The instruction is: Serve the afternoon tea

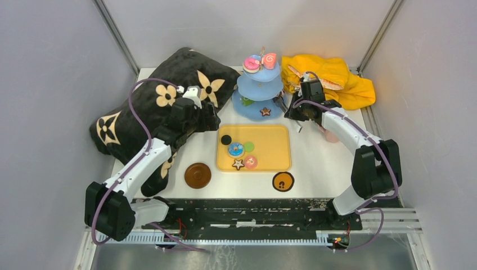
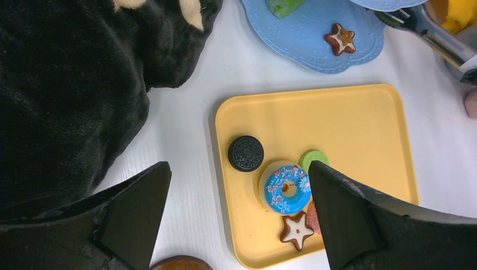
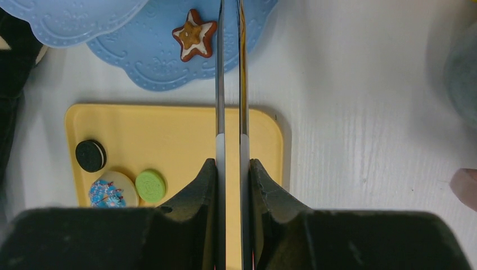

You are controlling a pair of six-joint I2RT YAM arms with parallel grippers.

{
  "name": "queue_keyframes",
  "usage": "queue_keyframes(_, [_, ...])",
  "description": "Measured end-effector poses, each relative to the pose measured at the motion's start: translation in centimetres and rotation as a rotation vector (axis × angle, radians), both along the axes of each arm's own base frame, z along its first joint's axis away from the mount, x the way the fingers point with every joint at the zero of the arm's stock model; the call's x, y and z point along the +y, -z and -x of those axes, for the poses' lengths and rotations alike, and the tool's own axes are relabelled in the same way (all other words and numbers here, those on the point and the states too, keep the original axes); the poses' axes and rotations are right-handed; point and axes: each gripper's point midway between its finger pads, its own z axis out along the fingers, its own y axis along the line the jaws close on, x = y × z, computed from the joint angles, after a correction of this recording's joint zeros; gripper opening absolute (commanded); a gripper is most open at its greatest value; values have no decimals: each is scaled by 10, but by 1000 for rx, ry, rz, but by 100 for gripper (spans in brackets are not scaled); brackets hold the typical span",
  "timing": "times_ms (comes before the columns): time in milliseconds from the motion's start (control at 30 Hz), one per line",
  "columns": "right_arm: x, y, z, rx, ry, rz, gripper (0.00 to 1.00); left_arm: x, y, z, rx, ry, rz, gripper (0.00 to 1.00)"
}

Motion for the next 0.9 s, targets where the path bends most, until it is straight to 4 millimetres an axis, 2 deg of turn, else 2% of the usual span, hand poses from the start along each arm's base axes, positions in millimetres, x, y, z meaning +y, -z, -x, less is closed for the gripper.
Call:
queue_keyframes(233, [8, 17, 3, 56, -31, -25, 9, 2, 1, 4, 11, 0, -5, 99])
queue_keyframes(400, [9, 21, 7, 70, -37, -32, 25, 2, 1, 6, 16, 1, -6, 99])
queue_keyframes(500, [10, 21, 7, 71, -38, -32, 40, 2, 2, 7, 22, 4, -6, 99])
queue_keyframes(567, [9, 21, 7, 72, -38, -31, 45, 2, 2, 8, 24, 6, -6, 99])
queue_keyframes(900, [8, 18, 15, 84, -48, -29, 42, 2, 3, 8, 25, 6, -7, 99])
